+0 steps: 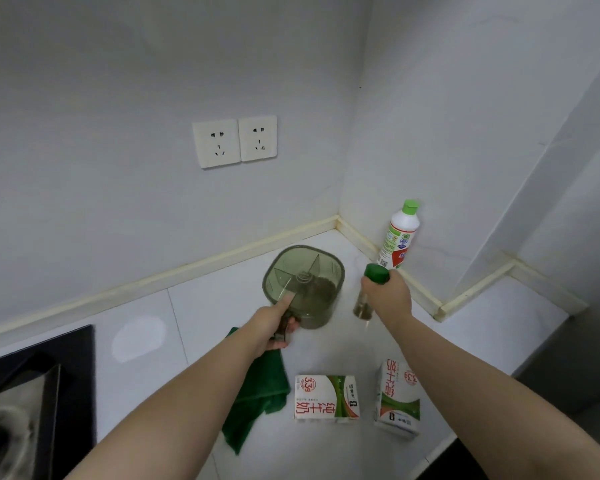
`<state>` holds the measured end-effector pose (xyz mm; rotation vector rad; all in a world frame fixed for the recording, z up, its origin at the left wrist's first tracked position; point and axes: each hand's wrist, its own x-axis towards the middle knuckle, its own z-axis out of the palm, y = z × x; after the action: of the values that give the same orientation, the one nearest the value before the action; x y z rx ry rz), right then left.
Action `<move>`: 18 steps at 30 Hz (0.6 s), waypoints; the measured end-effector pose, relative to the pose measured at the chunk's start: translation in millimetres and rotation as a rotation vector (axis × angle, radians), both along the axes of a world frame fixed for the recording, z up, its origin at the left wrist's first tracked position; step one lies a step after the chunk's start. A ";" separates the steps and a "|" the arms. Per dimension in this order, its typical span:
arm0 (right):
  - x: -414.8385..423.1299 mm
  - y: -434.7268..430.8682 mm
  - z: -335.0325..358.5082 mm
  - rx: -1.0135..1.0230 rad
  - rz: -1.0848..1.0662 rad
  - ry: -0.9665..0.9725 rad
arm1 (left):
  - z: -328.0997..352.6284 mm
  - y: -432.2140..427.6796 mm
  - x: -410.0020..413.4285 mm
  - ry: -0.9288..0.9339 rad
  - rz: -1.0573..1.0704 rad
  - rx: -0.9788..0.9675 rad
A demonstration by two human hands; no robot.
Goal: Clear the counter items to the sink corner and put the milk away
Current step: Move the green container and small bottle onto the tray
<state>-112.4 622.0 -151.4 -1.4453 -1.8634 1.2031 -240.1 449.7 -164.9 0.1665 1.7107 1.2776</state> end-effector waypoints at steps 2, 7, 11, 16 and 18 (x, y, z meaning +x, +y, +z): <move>-5.0 -8.5 2.8 -0.022 0.017 0.008 | 9.8 -9.1 -0.7 -0.018 0.041 0.064; -27.9 -41.8 8.3 -0.005 0.138 0.032 | 29.4 -48.0 -6.4 -0.047 0.085 0.140; -45.5 -78.4 21.2 0.006 0.263 0.077 | 38.0 -93.0 -8.8 0.014 0.150 0.124; -64.0 -132.5 35.6 0.010 0.400 0.136 | 42.0 -153.9 -6.0 0.034 0.216 0.104; -70.6 -155.9 42.7 0.010 0.441 0.162 | 44.8 -177.2 -3.5 0.055 0.246 0.099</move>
<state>-183.0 466.1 -108.7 -0.9202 -2.1306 1.4581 -243.7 272.5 -120.1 0.0502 1.7555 1.5527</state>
